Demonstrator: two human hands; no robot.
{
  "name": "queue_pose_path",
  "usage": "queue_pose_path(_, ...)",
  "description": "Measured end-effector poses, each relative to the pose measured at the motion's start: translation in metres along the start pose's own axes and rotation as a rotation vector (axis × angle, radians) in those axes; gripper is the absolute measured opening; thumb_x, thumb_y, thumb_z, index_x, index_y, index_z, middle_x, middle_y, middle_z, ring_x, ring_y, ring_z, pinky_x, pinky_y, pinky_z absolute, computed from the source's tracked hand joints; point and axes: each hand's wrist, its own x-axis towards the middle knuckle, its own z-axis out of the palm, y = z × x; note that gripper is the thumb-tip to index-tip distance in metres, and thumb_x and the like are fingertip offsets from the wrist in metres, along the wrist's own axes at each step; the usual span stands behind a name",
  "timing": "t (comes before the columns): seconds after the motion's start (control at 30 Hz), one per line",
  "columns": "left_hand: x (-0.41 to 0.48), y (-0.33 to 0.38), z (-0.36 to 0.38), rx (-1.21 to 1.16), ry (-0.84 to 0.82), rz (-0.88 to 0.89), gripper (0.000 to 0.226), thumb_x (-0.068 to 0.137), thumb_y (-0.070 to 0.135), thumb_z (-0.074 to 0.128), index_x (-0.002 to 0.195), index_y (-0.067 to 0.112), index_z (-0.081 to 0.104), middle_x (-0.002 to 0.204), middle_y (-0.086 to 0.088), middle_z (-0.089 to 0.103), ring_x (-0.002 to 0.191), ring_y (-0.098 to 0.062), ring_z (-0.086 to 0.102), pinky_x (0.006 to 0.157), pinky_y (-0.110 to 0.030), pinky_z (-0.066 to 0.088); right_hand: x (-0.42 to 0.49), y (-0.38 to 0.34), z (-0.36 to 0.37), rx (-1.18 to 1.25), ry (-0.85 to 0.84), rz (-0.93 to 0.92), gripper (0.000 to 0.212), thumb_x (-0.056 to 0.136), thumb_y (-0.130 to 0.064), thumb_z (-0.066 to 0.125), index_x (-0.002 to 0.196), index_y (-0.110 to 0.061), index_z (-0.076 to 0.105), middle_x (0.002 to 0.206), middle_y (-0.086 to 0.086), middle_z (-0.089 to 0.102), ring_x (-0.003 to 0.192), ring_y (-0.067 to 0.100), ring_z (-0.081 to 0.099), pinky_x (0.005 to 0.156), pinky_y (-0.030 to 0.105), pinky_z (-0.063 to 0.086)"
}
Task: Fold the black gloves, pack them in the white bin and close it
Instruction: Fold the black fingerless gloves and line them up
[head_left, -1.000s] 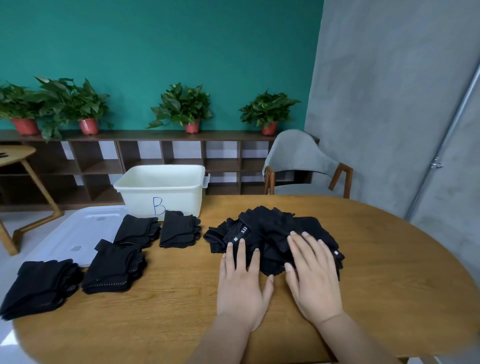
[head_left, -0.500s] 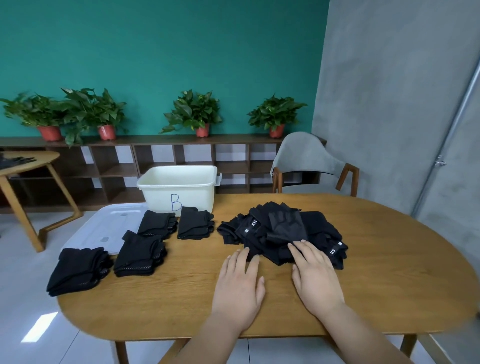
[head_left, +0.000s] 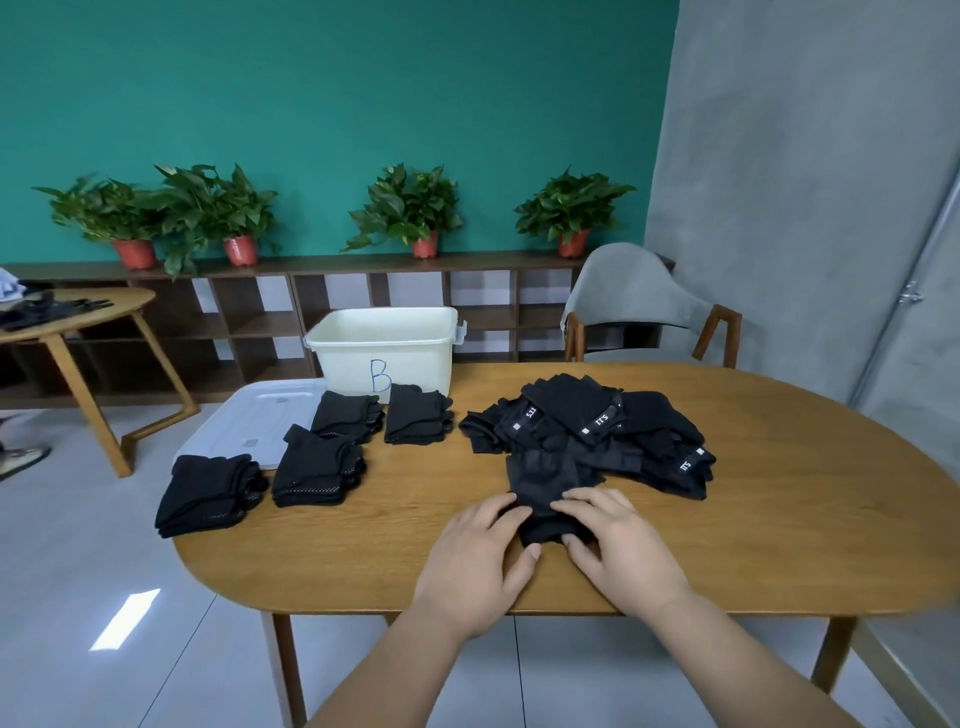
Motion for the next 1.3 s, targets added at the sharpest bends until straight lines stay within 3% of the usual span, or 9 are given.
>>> queue_pose_path(0.1, 0.001, 0.000, 0.001, 0.021, 0.004, -0.053, 0.062, 0.103, 0.072, 0.029, 0.150, 0.038, 0.051, 0.157, 0.019, 0.041, 0.144, -0.007, 0.038, 0.123, -0.035, 0.029, 0.000, -0.001, 0.002, -0.033, 0.011, 0.032, 0.031, 0.101, -0.029, 0.064, 0.130, -0.036, 0.071, 0.127, -0.023, 0.056, 0.124, 0.001, 0.047, 0.102, 0.024, 0.049)
queue_pose_path(0.27, -0.001, 0.005, -0.001, 0.041, 0.052, -0.107, 0.058, 0.099, 0.076, 0.033, 0.132, 0.037, 0.059, 0.133, 0.020, 0.052, 0.124, -0.007, 0.048, 0.117, -0.031, 0.033, -0.002, -0.001, 0.003, -0.077, 0.053, -0.073, 0.039, 0.095, -0.012, 0.066, 0.129, -0.031, 0.071, 0.122, -0.017, 0.058, 0.117, 0.009, 0.054, 0.089, 0.029, 0.056)
queue_pose_path(0.37, 0.000, 0.006, -0.002, 0.046, 0.076, -0.133, 0.052, 0.099, 0.073, 0.036, 0.129, 0.036, 0.055, 0.126, 0.018, 0.051, 0.119, -0.009, 0.049, 0.113, -0.032, 0.036, -0.002, -0.006, 0.000, -0.086, 0.037, -0.094, 0.036, 0.099, -0.025, 0.056, 0.132, -0.032, 0.068, 0.124, -0.018, 0.058, 0.118, 0.008, 0.053, 0.089, 0.032, 0.056)
queue_pose_path(0.53, -0.002, 0.001, 0.001, 0.010, 0.102, -0.015, 0.056, 0.105, 0.047, 0.044, 0.159, 0.037, 0.033, 0.160, 0.015, 0.033, 0.155, -0.012, 0.021, 0.128, -0.036, 0.023, 0.001, -0.008, -0.005, -0.114, 0.011, 0.012, 0.051, 0.107, -0.058, 0.032, 0.147, -0.037, 0.055, 0.154, -0.019, 0.042, 0.145, 0.008, 0.036, 0.114, 0.039, 0.043)
queue_pose_path(0.67, 0.001, -0.001, 0.000, -0.018, 0.017, 0.073, 0.057, 0.108, 0.025, 0.043, 0.162, 0.042, 0.033, 0.169, 0.019, 0.029, 0.158, -0.005, 0.014, 0.131, -0.033, 0.013, 0.019, 0.005, -0.007, -0.286, 0.013, 0.136, 0.060, 0.109, -0.062, 0.021, 0.158, -0.034, 0.041, 0.174, -0.008, 0.011, 0.161, 0.018, 0.005, 0.128, 0.045, 0.024)
queue_pose_path(0.8, 0.003, -0.002, 0.005, 0.044, 0.008, 0.054, 0.050, 0.108, 0.032, 0.034, 0.157, 0.041, 0.043, 0.165, 0.015, 0.037, 0.156, -0.007, 0.023, 0.131, -0.031, 0.007, 0.051, 0.016, -0.016, -0.401, -0.109, 0.169, 0.066, 0.106, -0.067, 0.016, 0.165, -0.038, 0.022, 0.175, -0.006, -0.011, 0.161, 0.020, -0.011, 0.131, 0.045, 0.011)
queue_pose_path(0.93, 0.005, -0.001, 0.007, 0.064, -0.014, 0.014, 0.056, 0.106, 0.044, 0.028, 0.160, 0.038, 0.038, 0.169, 0.011, 0.031, 0.160, -0.009, 0.014, 0.131, -0.033, 0.000, 0.075, 0.030, -0.011, -0.414, -0.291, 0.235, 0.074, 0.101, -0.073, 0.005, 0.166, -0.039, 0.012, 0.174, -0.010, -0.015, 0.160, 0.016, -0.014, 0.131, 0.046, 0.002)
queue_pose_path(1.13, 0.011, -0.002, 0.007, 0.086, -0.126, -0.040, 0.066, 0.107, 0.054, 0.020, 0.169, 0.033, 0.010, 0.177, 0.007, 0.002, 0.162, -0.012, -0.013, 0.132, -0.042, -0.006, 0.085, 0.049, 0.006, -0.403, -0.259, 0.388, 0.079, 0.099, -0.075, 0.003, 0.167, -0.036, 0.011, 0.174, -0.010, -0.015, 0.159, 0.016, -0.018, 0.131, 0.047, 0.000)
queue_pose_path(1.3, 0.012, 0.000, 0.006, 0.101, -0.144, -0.046, 0.071, 0.106, 0.056, 0.019, 0.169, 0.030, 0.000, 0.177, 0.004, -0.009, 0.159, -0.013, -0.024, 0.131, -0.042, -0.009, 0.091, 0.063, 0.012, -0.411, -0.176, 0.453, 0.077, 0.102, -0.072, 0.008, 0.167, -0.030, 0.016, 0.175, -0.007, -0.009, 0.160, 0.020, -0.016, 0.131, 0.049, 0.001)
